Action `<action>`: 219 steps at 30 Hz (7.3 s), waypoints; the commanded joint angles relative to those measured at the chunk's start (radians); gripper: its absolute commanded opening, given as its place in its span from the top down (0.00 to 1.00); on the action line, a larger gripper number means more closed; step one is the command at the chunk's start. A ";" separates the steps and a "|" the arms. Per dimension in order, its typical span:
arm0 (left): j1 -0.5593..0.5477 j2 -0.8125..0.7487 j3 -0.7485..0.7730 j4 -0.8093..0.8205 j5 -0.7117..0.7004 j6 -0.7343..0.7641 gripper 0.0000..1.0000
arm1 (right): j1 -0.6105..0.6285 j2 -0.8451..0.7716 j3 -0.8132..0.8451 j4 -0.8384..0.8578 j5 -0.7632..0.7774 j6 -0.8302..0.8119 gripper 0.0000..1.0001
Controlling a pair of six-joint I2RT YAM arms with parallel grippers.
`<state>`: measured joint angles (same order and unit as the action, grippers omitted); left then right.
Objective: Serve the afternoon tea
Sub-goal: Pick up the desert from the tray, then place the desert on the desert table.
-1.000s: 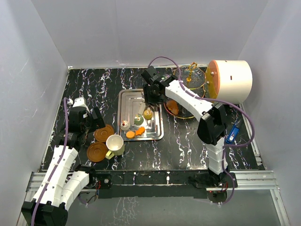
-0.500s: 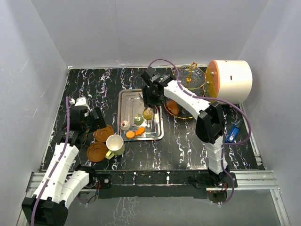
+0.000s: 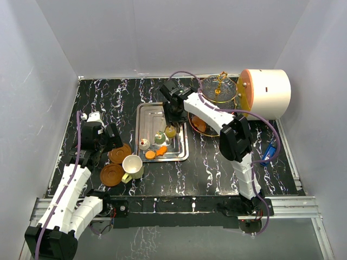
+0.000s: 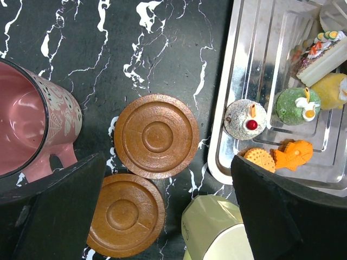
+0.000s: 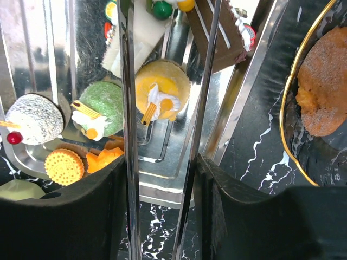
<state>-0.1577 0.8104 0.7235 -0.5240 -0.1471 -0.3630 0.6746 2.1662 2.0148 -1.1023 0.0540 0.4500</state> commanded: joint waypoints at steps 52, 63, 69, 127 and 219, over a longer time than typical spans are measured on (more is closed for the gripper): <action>-0.005 -0.014 -0.001 0.004 0.005 0.004 0.01 | -0.001 -0.539 -0.448 0.197 0.138 0.174 0.65; -0.005 -0.024 -0.001 -0.001 -0.002 0.002 0.01 | -0.001 -0.382 -0.356 0.159 0.318 0.214 0.66; -0.005 -0.022 0.001 0.002 0.003 0.002 0.01 | -0.002 -0.392 -0.406 0.196 0.390 0.268 0.66; -0.005 -0.045 0.001 0.002 0.011 0.001 0.01 | 0.019 -0.885 -1.089 0.665 0.095 0.083 0.64; -0.005 -0.020 -0.002 0.015 0.030 0.010 0.01 | -0.165 -0.866 -1.294 1.056 0.114 0.327 0.47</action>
<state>-0.1593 0.7914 0.7235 -0.5201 -0.1261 -0.3626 0.5140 1.3655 0.7357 -0.0269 0.2424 0.7734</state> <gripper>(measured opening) 0.986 0.534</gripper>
